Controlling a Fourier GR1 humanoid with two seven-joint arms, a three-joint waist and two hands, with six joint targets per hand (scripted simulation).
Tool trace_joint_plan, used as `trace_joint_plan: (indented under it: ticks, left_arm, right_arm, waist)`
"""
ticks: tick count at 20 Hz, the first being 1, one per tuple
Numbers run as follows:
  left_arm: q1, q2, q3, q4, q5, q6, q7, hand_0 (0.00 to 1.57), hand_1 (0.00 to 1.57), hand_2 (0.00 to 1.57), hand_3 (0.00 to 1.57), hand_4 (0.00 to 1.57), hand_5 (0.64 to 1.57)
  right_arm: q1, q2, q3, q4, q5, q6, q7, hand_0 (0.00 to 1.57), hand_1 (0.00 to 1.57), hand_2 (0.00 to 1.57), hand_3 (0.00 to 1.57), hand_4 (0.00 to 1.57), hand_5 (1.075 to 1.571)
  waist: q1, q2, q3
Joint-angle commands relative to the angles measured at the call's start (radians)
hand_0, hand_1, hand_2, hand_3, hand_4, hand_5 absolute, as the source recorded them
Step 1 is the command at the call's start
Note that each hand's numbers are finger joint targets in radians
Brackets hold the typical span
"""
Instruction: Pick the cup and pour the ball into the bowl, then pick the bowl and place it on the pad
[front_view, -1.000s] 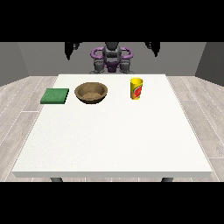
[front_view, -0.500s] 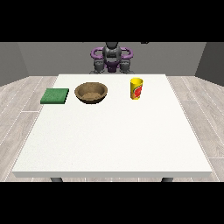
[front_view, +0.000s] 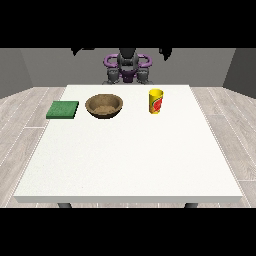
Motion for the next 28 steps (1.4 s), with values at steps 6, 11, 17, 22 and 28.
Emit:
trace_joint_plan:
  ticks: [6, 11, 17, 22, 28]
  left_arm:
    - [-0.068, 0.018, 0.062, 0.232, -0.036, -0.033, -0.373, 0.0, 0.0, 0.0, 0.0, 0.53, 1.491]
    - [-0.104, 0.075, 0.144, 0.446, 0.009, -0.103, -0.501, 0.0, 0.0, 0.0, 0.0, 0.25, 1.475]
    - [-0.119, 0.072, 0.139, 0.683, -0.007, -0.143, -0.608, 0.0, 0.0, 0.0, 0.0, 0.02, 1.441]
    - [-0.199, 0.034, 0.136, 0.837, -0.042, -0.079, -0.678, 0.0, 0.0, 0.0, 0.0, 0.2, 1.429]
    - [-0.275, 0.076, 0.218, 1.026, -0.01, -0.097, -0.851, 0.0, 0.0, 0.0, 0.0, 0.36, 1.464]
  right_arm:
    - [-0.098, -0.03, -0.084, 0.127, -0.043, 0.066, -0.2, 0.0, 0.0, 0.0, 0.0, 0.69, 1.551]
    - [-0.087, -0.073, -0.129, 0.133, -0.091, 0.136, -0.257, 0.0, 0.0, 0.0, 0.0, 0.68, 1.555]
    - [-0.049, -0.076, -0.159, 0.238, -0.096, 0.151, -0.27, 0.0, 0.0, 0.0, 0.0, 0.66, 1.56]
    - [-0.06, -0.085, -0.166, 0.307, -0.094, 0.165, -0.276, 0.0, 0.0, 0.0, 0.0, 0.67, 1.562]
    - [-0.129, -0.143, -0.205, 0.292, -0.151, 0.218, -0.279, 0.0, 0.0, 0.0, 0.0, 0.67, 1.564]
  waist:
    - [-0.008, 0.257, -0.0001]
    - [-0.056, 0.284, -0.0002]
    - [-0.023, 0.176, -0.0001]
    - [-0.031, 0.155, -0.0001]
    - [-0.072, 0.252, -0.0006]
